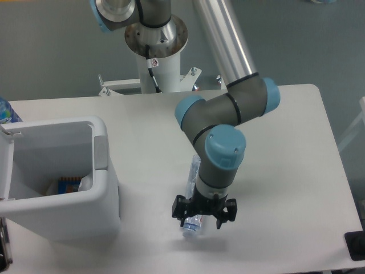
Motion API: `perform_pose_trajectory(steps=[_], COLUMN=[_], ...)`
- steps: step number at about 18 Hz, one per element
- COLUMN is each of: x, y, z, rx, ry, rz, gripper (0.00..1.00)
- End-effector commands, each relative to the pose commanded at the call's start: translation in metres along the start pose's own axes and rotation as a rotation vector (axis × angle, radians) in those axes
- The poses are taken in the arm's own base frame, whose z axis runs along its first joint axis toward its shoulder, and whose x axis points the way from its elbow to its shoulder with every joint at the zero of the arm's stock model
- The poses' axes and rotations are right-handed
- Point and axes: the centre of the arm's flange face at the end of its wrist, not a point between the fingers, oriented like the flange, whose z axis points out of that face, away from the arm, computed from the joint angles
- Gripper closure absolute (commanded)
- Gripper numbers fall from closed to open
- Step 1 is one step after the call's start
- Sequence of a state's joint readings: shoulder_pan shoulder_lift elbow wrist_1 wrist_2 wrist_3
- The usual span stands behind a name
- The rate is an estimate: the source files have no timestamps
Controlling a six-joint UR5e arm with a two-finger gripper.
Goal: Place the trash in the trash can
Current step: 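Lower the gripper around the bottle cap end and close it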
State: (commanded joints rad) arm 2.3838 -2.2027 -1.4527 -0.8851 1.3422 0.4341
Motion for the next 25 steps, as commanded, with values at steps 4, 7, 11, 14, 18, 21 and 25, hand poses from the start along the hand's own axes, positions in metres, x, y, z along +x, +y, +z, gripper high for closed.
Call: perform_pose_trajectory(steps=[4, 7, 11, 14, 18, 21, 25], x=[0.011, 0.011, 0.011, 0.013, 0.013, 0.013, 0.013], y=[-0.004, -0.005, -0.004, -0.004, -0.003, -0.003, -0.003], z=[0.022, 0.029, 0.04, 0.043, 0.048, 0.049, 0.048], rx=[-0.037, -0.033, -0.045, -0.053, -0.063, -0.061, -0.06], ry=[-0.027, -0.035, -0.038, -0.046, -0.056, -0.059, -0.061], rz=[0.023, 0.026, 0.03, 0.033, 0.037, 0.037, 0.038], gripper=[0.0, 0.0, 0.0, 0.04, 0.11, 0.19, 0.28])
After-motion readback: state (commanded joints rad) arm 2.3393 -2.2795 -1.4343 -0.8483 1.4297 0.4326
